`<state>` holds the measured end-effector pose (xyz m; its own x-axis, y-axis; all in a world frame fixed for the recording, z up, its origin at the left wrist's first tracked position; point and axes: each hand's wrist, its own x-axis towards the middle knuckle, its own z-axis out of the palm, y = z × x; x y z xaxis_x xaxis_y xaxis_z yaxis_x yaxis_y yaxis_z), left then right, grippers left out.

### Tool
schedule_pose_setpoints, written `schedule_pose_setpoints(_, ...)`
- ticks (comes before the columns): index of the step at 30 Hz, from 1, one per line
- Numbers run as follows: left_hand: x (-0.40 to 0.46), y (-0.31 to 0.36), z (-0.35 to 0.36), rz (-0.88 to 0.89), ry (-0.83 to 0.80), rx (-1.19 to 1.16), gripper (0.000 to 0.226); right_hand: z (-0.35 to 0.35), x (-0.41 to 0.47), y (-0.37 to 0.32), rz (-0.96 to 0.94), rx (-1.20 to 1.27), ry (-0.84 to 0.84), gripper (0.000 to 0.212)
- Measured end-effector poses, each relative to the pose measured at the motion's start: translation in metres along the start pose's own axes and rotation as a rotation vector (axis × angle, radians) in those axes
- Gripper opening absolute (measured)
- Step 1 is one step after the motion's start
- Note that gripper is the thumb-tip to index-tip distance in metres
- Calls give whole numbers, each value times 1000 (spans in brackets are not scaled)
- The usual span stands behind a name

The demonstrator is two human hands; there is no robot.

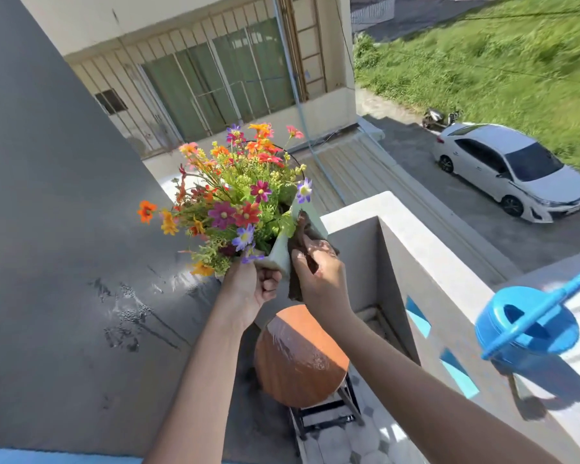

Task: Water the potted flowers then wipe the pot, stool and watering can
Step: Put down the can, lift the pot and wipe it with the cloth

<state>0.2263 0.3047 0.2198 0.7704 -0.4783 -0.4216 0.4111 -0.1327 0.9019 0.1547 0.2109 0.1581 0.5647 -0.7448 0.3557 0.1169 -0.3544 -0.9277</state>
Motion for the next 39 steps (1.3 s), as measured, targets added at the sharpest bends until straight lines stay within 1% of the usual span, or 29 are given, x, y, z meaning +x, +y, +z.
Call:
schedule_pose_setpoints(2, -1, 0, 4, 6, 0, 32, 38, 4, 10, -13, -82, -21, 25, 10)
schedule_pose_setpoints(3, -2, 2, 5, 11, -11, 21, 41, 5, 16, -17, -110, -38, 32, 10)
schedule_pose_setpoints(5, -5, 4, 6, 21, -42, -13, 61, 4, 31, -15, -130, -72, 71, 17)
schedule_pose_setpoints(6, -6, 4, 4, 24, -61, -26, 67, 2, 40, -11, -129, -72, 88, 19)
schedule_pose_setpoints(7, -8, 4, 3, 24, -79, -43, 68, -1, 49, -4, -118, -83, 97, 20)
schedule_pose_setpoints(8, -9, 3, 2, 19, -92, -58, 64, -4, 58, 5, -105, -91, 111, 19)
schedule_pose_setpoints(9, -11, 3, 1, 10, -98, -69, 56, -8, 65, 13, -64, -103, 121, 16)
schedule_pose_setpoints(10, -11, 3, 1, 1, -98, -70, 50, -12, 71, 19, -1, -81, 126, 19)
schedule_pose_setpoints(12, -10, 2, 1, -10, -89, -61, 42, -17, 80, 29, 46, -111, 127, 38)
schedule_pose_setpoints(14, -8, 2, 2, -3, -76, -46, 39, -18, 85, 28, 68, -187, 102, 48)
schedule_pose_setpoints(15, -7, 2, 3, 3, -67, -38, 39, -17, 88, 23, 91, -194, 84, 48)
schedule_pose_setpoints(16, -6, 1, 4, 5, -55, -32, 40, -16, 92, 20, 97, -182, 65, 42)
schedule_pose_setpoints(18, -4, -1, 4, 4, -38, -7, 40, -11, 96, 9, 58, -148, 47, 21)
schedule_pose_setpoints(19, -3, -2, 5, 1, -34, -2, 40, -9, 95, 4, 51, -128, 56, 19)
schedule_pose_setpoints(22, -2, 3, 7, -5, -20, -51, 42, -2, 72, -11, -53, -47, 113, 14)
schedule_pose_setpoints(24, 0, 7, 6, -8, -16, -97, 46, 1, 43, -19, -115, -33, 46, 15)
schedule_pose_setpoints(26, 2, 10, 3, -11, -29, -96, 39, -1, 13, -16, -214, -121, -48, 13)
schedule_pose_setpoints(27, 3, 10, 0, -14, -33, -91, 35, -3, 2, -6, -268, -161, -80, 9)
schedule_pose_setpoints(28, 5, 10, -2, -17, -33, -94, 32, -7, -7, 6, -273, -166, -102, 9)
schedule_pose_setpoints(30, 6, 9, -6, -18, -21, -119, 29, -15, -16, 22, -135, -219, -150, 24)
schedule_pose_setpoints(31, 7, 8, -6, -15, -21, -126, 29, -16, -18, 25, -97, -234, -168, 25)
schedule_pose_setpoints(32, 6, 8, -5, -10, -28, -123, 29, -16, -18, 22, -150, -237, -144, 21)
schedule_pose_setpoints(34, 4, 7, 0, 4, -26, -79, 33, -10, -13, 7, -287, -167, -63, 7)
schedule_pose_setpoints(36, 2, 5, 5, 28, -29, -38, 35, -5, -2, -8, -311, -75, -25, 9)
schedule_pose_setpoints(38, -2, 6, 9, 42, -39, -37, 36, -4, 11, -15, -323, -75, -6, 8)
schedule_pose_setpoints(39, -2, 6, 9, 41, -39, -40, 41, -5, 17, -15, -305, -98, -20, 11)
